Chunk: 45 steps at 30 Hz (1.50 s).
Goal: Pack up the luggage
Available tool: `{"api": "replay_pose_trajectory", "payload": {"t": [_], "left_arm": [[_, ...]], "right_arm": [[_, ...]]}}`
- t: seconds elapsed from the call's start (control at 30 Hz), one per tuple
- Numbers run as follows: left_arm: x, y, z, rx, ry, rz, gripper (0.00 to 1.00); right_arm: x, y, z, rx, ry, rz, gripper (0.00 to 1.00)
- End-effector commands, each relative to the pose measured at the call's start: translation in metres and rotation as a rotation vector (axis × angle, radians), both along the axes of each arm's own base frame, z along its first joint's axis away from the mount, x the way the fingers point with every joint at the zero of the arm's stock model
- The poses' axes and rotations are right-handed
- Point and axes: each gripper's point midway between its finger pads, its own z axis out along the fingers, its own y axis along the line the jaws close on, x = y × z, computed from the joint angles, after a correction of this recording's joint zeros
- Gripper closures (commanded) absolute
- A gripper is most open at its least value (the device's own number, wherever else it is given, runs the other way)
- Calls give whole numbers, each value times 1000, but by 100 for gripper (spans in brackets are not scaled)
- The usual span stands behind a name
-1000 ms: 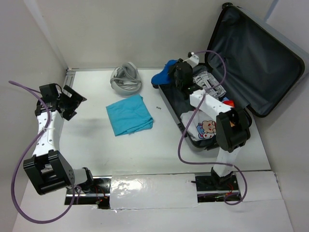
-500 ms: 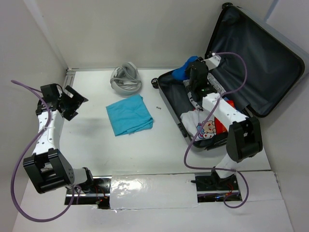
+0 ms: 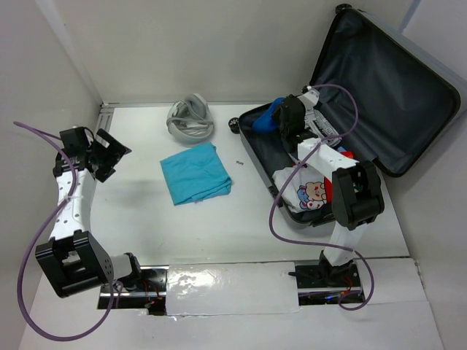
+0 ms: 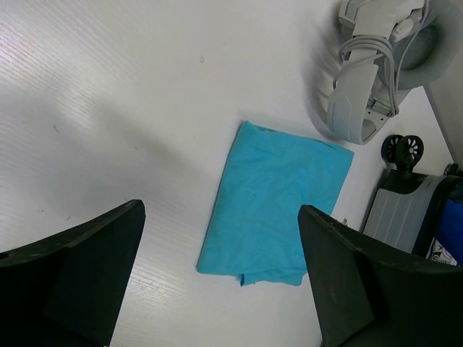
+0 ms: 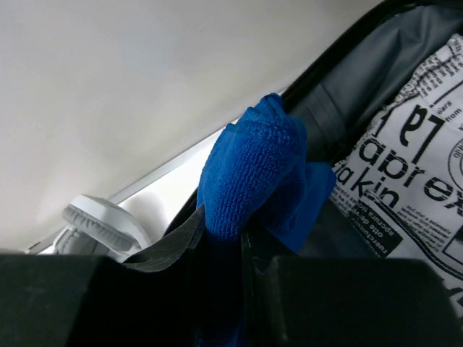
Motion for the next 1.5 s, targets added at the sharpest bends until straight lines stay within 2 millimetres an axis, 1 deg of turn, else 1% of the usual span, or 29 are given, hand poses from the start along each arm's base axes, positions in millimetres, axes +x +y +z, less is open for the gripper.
{"api": "replay_pose_trajectory", "payload": {"t": [0.0,0.07,0.1,0.13,0.17,0.2,0.27,0.4,0.47,0.63,0.67,0.7,0.73,0.8,0.83,0.9,0.93,0.97,1.03,1.07,1.1,1.17,1.23,1.27,1.3,1.37,1.4,1.43,1.47], "left_arm": [[1,2,2,40,-21,-19,0],[2,2,0,37,-13,-19,0],[2,2,-1,37,-13,-19,0],[3,3,1,40,-21,-19,0],[3,3,1,40,-21,-19,0],[4,3,-3,36,-12,-19,0],[4,1,-2,29,-14,-27,0],[6,2,-1,33,-23,-27,0],[6,2,-1,33,-23,-27,0],[6,2,-1,33,-23,-27,0],[6,2,-1,33,-23,-27,0],[5,2,2,36,-31,-26,0],[5,2,2,36,-31,-26,0],[5,2,5,39,-40,-26,0],[5,2,5,39,-40,-26,0],[4,1,9,43,-50,-26,0],[4,1,9,43,-50,-26,0],[3,1,12,47,-58,-26,0],[3,1,12,47,-59,-26,0],[3,1,12,47,-59,-26,0],[3,1,12,47,-59,-26,0],[3,1,12,47,-59,-26,0],[3,-1,12,41,-61,-33,0],[3,-1,12,41,-61,-33,0],[3,-1,12,41,-61,-33,0],[4,-4,12,41,-61,-42,0],[4,-4,12,41,-61,-42,0],[4,-4,12,41,-61,-42,0],[4,-4,12,41,-61,-42,0]], "right_arm": [[9,4,34,64,-128,6,100],[6,9,20,111,-106,49,100],[5,6,14,131,-101,59,100],[5,7,12,180,-109,83,100],[0,11,-1,193,-91,107,100],[-1,9,-3,222,-108,114,100],[-1,11,4,229,-130,125,100],[-3,8,1,214,-112,116,100],[-6,2,-15,207,-80,104,100],[-21,3,-56,212,8,113,100],[-26,1,-68,207,33,110,100],[-27,1,-70,207,33,110,100],[-28,-6,-75,202,41,88,100],[-31,-5,-85,192,64,99,100],[-31,-11,-89,189,77,88,100],[-38,-11,-102,186,113,94,100],[-39,-11,-99,186,111,94,100],[-41,-11,-103,183,128,93,99],[-45,-19,-103,178,140,72,79],[-49,-22,-110,167,172,54,63],[-51,-23,-109,154,179,56,36],[-56,-25,-106,140,205,57,19],[-62,-32,-105,96,226,43,6],[-64,-35,-90,81,201,34,3],[-69,-42,-86,50,207,-2,0],[-76,-53,-72,9,194,-41,0],[-82,-67,-57,-11,185,-105,0],[-83,-72,-45,-31,175,-128,0],[-85,-76,-38,-48,177,-141,0]]}}
